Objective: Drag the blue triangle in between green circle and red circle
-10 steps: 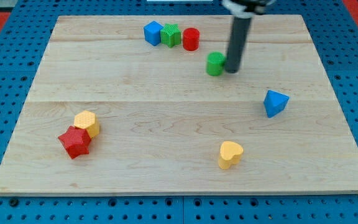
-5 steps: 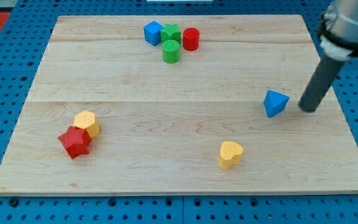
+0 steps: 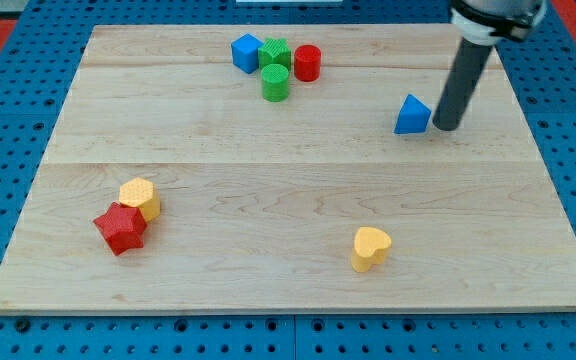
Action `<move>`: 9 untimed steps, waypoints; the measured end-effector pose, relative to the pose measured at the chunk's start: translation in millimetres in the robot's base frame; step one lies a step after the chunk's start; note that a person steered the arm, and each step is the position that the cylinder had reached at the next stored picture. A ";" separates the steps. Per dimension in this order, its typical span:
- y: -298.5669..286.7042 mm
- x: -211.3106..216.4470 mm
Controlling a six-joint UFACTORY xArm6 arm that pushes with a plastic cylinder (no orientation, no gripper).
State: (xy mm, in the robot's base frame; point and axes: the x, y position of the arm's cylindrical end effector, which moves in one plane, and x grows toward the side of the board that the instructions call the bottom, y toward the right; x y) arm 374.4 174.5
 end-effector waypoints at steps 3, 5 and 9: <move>-73.5 13.1; -163.3 -38.5; -39.4 209.9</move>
